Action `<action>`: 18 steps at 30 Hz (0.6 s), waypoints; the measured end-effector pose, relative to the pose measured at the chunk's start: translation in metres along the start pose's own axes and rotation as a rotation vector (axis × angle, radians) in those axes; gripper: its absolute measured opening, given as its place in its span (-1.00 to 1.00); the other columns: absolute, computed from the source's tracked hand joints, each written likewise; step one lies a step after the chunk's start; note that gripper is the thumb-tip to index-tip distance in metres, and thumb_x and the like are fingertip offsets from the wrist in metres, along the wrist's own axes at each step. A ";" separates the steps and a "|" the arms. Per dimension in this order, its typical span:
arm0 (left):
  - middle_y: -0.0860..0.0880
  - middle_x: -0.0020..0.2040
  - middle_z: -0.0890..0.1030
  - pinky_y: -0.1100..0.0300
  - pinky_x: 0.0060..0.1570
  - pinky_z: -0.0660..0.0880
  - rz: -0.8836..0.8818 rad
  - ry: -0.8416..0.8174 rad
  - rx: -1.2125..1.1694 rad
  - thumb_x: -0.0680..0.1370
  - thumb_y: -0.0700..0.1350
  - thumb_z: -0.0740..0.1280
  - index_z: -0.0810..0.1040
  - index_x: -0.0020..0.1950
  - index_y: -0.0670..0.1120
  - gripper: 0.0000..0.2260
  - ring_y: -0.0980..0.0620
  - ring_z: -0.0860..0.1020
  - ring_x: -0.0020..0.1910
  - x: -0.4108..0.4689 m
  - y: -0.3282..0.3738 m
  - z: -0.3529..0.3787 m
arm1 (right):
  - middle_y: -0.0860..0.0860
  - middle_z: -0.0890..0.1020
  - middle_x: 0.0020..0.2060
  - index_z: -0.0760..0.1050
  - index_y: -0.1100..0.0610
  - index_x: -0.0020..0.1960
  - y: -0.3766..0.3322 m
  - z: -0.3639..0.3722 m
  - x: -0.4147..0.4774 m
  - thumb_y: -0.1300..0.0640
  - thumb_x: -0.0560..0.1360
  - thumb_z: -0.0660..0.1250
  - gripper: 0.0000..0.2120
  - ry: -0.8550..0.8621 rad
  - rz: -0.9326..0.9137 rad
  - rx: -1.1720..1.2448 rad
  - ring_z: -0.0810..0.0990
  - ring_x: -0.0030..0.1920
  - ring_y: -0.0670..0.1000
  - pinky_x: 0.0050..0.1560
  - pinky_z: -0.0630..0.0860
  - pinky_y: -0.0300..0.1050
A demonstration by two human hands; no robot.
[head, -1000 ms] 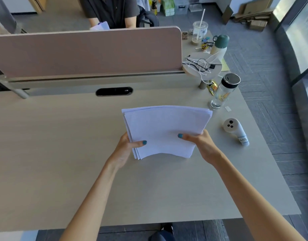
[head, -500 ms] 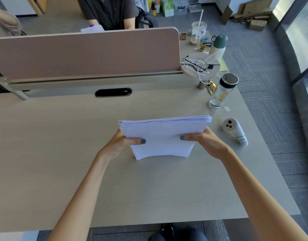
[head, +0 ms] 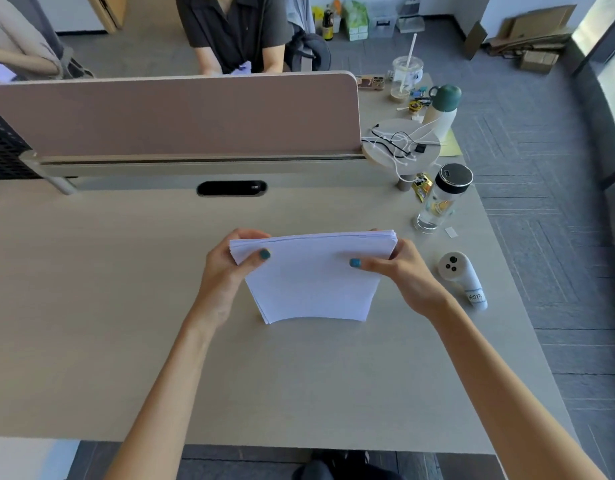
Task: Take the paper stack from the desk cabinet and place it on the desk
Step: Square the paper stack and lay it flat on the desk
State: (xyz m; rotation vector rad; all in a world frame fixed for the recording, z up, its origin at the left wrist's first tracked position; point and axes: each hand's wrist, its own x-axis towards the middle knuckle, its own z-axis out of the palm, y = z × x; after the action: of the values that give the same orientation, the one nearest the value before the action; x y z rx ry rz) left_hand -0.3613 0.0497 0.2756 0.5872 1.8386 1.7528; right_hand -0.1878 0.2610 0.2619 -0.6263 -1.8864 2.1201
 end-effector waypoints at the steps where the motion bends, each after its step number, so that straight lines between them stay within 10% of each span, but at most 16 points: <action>1: 0.03 -0.15 0.61 0.12 -0.10 0.39 0.021 0.060 -0.013 0.33 0.19 0.44 0.60 -0.12 0.05 -0.72 0.00 0.52 -0.13 -0.003 0.001 0.002 | 0.08 0.66 -0.08 0.61 0.23 0.03 -0.001 0.002 -0.001 0.25 0.35 0.46 -0.75 0.014 -0.012 0.008 0.62 -0.07 0.03 -0.04 0.47 -0.07; 10: -0.05 -0.20 0.51 0.06 -0.08 0.29 0.025 0.245 -0.039 0.55 0.02 0.17 0.45 -0.16 -0.21 -0.70 -0.02 0.44 -0.15 -0.019 0.010 0.022 | 0.06 0.59 -0.20 0.53 0.27 -0.13 -0.009 0.019 -0.006 0.16 0.32 0.47 -0.77 0.061 -0.069 -0.023 0.52 -0.20 0.03 -0.24 0.38 -0.14; 18: 0.05 -0.17 0.53 0.08 -0.06 0.31 0.009 0.072 -0.056 0.51 0.08 0.23 0.40 -0.23 -0.02 -0.79 -0.02 0.46 -0.11 -0.017 0.010 0.014 | 0.09 0.66 -0.15 0.60 0.26 -0.01 -0.015 0.010 -0.004 0.25 0.31 0.43 -0.75 -0.065 -0.030 -0.090 0.58 -0.19 -0.02 -0.25 0.46 -0.28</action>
State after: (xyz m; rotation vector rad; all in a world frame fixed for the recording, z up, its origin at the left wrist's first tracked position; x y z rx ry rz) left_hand -0.3397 0.0507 0.2862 0.5182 1.8313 1.8472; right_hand -0.1902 0.2525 0.2777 -0.5492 -2.0223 2.0709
